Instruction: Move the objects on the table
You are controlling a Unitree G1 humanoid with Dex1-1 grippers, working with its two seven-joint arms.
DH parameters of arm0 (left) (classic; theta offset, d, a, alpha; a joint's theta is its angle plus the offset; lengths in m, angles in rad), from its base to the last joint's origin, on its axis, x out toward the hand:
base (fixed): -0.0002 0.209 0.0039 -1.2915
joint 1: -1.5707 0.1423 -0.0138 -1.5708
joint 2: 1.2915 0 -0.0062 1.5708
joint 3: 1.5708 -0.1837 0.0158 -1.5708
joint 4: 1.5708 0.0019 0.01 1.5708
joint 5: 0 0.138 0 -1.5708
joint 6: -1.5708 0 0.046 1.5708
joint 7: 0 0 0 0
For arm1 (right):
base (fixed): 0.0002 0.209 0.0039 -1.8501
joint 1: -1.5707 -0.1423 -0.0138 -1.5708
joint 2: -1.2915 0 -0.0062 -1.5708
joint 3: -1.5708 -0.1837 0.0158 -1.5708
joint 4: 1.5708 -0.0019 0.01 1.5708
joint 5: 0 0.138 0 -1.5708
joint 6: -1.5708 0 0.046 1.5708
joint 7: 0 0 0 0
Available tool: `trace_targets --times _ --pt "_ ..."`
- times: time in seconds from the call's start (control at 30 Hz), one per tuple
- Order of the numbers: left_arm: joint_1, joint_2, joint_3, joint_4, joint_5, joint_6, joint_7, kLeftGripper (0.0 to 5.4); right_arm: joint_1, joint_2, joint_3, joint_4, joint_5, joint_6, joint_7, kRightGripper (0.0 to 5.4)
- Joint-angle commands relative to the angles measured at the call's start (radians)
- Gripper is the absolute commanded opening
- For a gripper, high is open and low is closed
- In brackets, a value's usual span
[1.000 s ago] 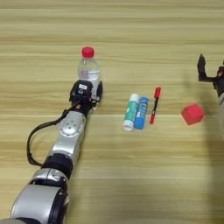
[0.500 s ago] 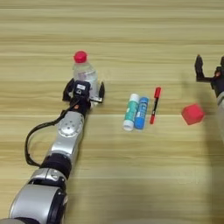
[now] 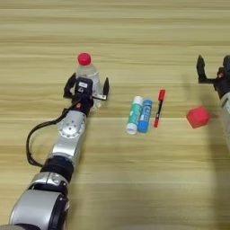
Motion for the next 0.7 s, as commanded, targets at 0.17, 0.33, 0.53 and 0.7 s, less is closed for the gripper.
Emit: trace_targets --times 0.17,0.33,0.53,0.7 --pt "0.041 -0.003 -0.003 -0.122 0.004 -0.026 -0.003 5.37 0.002 0.007 0.01 -0.014 -0.005 0.015 -0.003 5.4" --pt "0.048 0.007 0.005 -0.187 0.011 -0.061 0.012 5.37 0.002 0.009 0.014 -0.014 -0.006 0.015 -0.005 5.4" --pt "0.06 0.013 0.015 -0.261 0.009 -0.085 0.017 5.37 0.009 0.014 0.027 -0.025 -0.009 0.012 0.003 5.4" --pt "0.08 0.003 0.014 -0.333 -0.037 -0.076 -0.024 5.37 0.012 0.016 0.042 -0.021 -0.018 0.011 0.011 5.4"
